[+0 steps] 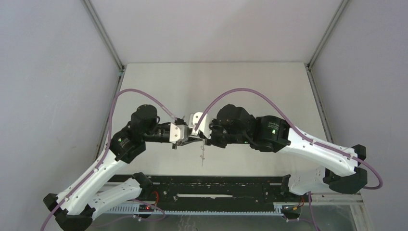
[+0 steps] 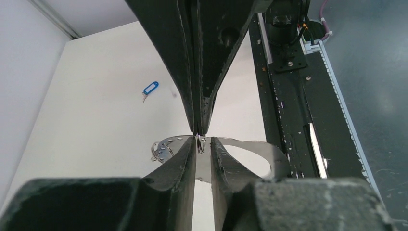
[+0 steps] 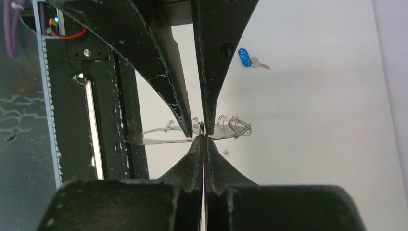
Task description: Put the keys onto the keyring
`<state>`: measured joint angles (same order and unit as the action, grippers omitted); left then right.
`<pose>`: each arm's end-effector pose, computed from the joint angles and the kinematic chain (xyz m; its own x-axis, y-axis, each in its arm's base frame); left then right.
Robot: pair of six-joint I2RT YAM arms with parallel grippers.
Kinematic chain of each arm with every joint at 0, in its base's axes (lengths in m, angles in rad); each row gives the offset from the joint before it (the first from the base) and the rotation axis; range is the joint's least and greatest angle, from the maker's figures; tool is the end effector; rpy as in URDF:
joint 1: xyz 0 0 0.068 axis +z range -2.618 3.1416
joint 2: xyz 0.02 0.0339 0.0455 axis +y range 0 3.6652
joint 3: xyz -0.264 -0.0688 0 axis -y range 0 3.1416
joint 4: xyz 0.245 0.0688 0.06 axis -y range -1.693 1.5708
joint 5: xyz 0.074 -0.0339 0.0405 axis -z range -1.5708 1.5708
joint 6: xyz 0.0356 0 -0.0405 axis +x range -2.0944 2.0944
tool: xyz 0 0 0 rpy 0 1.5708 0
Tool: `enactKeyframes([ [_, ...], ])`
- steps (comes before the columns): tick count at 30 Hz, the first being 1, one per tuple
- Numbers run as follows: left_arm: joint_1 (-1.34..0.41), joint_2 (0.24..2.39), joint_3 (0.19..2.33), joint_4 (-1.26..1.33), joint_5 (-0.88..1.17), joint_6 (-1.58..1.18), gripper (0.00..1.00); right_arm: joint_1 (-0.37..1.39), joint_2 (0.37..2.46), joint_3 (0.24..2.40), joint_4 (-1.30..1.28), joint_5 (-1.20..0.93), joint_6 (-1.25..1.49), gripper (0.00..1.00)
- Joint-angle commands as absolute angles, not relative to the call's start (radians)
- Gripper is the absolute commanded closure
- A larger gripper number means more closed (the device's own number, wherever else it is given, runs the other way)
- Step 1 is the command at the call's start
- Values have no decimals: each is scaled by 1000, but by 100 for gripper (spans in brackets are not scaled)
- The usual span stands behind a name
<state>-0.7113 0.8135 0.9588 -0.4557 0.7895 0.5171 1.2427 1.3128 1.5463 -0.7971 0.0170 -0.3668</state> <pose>0.1098 -0.1280 0.3699 0.2793 0.2189 -0.9349 0.9592 -0.0185 0.2822 0.0875 0.2552 0.4253 0.1771 -0.5925 -0.7858 -0.9410 0.1321 -0.3116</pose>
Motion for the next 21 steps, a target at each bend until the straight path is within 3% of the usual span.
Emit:
enactKeyframes([
  [1, -717, 813, 1023, -492, 830, 562, 82, 1268, 1319, 1603, -824, 72, -402, 100],
  [6, -722, 814, 1020, -544, 837, 616, 90, 1280, 1331, 1631, -830, 78, -403, 100],
  [12, -732, 823, 1028, -551, 824, 622, 76, 1299, 1349, 1652, -845, 94, -410, 100],
  [21, -737, 824, 1024, -490, 797, 554, 77, 1317, 1354, 1657, -839, 95, -412, 100],
])
